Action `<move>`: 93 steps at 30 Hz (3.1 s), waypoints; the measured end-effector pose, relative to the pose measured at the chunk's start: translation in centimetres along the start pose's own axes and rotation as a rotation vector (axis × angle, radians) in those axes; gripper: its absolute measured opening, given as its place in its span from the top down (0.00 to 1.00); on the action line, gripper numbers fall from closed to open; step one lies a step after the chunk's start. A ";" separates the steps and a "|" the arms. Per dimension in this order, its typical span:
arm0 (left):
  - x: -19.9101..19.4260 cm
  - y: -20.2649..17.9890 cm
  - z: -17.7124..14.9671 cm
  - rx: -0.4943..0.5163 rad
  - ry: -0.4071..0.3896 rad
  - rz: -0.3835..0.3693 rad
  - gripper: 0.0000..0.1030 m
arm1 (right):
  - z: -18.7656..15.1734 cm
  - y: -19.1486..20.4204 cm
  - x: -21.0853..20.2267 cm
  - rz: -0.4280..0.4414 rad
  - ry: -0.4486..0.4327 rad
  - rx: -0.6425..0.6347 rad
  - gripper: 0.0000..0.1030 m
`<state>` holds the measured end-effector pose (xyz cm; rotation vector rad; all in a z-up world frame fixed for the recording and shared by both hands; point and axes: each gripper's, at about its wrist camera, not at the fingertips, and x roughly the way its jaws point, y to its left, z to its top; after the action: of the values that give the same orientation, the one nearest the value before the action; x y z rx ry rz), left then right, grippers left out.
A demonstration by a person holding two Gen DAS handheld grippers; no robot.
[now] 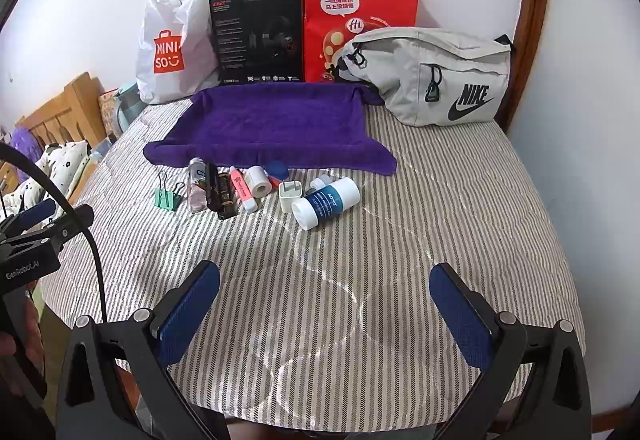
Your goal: Organize rigid objects
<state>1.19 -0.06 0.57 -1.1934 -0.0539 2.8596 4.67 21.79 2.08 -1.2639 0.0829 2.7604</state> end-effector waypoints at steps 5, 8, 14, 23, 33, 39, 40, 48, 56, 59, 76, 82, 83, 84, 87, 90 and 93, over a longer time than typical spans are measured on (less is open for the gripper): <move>-0.2 -0.2 0.0 0.006 -0.001 0.002 0.00 | -0.1 0.0 -0.1 -0.003 -0.002 0.003 0.00; -0.3 -0.3 -0.1 0.005 0.000 0.002 0.00 | -0.1 -0.1 0.0 -0.004 0.003 0.005 0.00; -0.2 -0.4 -0.1 0.008 0.004 -0.001 0.00 | -0.2 -0.3 0.0 -0.007 0.000 0.012 0.00; -0.2 -0.5 0.0 0.012 0.008 0.000 0.00 | -0.1 -0.4 -0.4 -0.006 -0.005 0.018 0.00; -0.1 -0.4 0.2 0.012 0.009 -0.004 0.00 | -0.1 -0.4 -0.4 -0.005 -0.004 0.017 0.00; -0.1 -0.4 0.2 0.013 0.010 -0.004 0.00 | -0.3 -0.5 -0.4 -0.004 -0.004 0.020 0.00; -0.1 -0.4 0.2 0.013 0.010 -0.005 0.00 | -0.2 -0.4 -0.3 -0.004 -0.001 0.020 0.00; -0.2 -0.3 0.2 0.019 0.010 -0.003 0.00 | -0.2 -0.3 -0.1 -0.005 0.007 0.014 0.00; -0.3 -0.4 0.3 0.026 0.010 0.001 0.00 | -0.3 -0.4 -0.1 -0.003 0.007 0.011 0.00; -0.3 -0.5 0.3 0.027 0.010 0.001 0.00 | -0.3 -0.3 -0.2 -0.003 0.006 0.010 0.00; -0.1 -0.9 0.4 0.033 0.017 0.002 0.00 | 0.0 -0.6 -0.1 -0.001 0.009 0.017 0.00; 1.5 -0.5 0.5 0.014 0.046 -0.002 0.00 | 0.1 -1.2 1.5 0.031 0.031 0.021 0.00; 2.0 -0.4 0.5 0.011 0.053 -0.001 0.00 | 0.1 -1.3 1.9 0.038 0.037 0.022 0.00; 2.4 -0.4 0.5 0.007 0.059 0.001 0.00 | 0.1 -1.4 2.4 0.047 0.039 0.022 0.00; 4.0 -0.3 0.4 0.011 0.066 0.022 0.00 | 0.0 -1.8 4.5 0.079 0.047 0.005 0.00; 6.2 -0.3 0.2 0.024 0.084 0.041 0.00 | -0.2 -2.1 7.0 0.071 0.064 -0.020 0.00; 8.1 -0.2 -0.1 0.028 0.105 0.030 0.00 | -0.6 -2.4 9.5 0.065 0.075 -0.049 0.00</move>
<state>-4.45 0.59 -5.27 -1.3471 0.0068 2.8077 -0.77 24.78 -5.48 -1.4010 0.0641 2.7850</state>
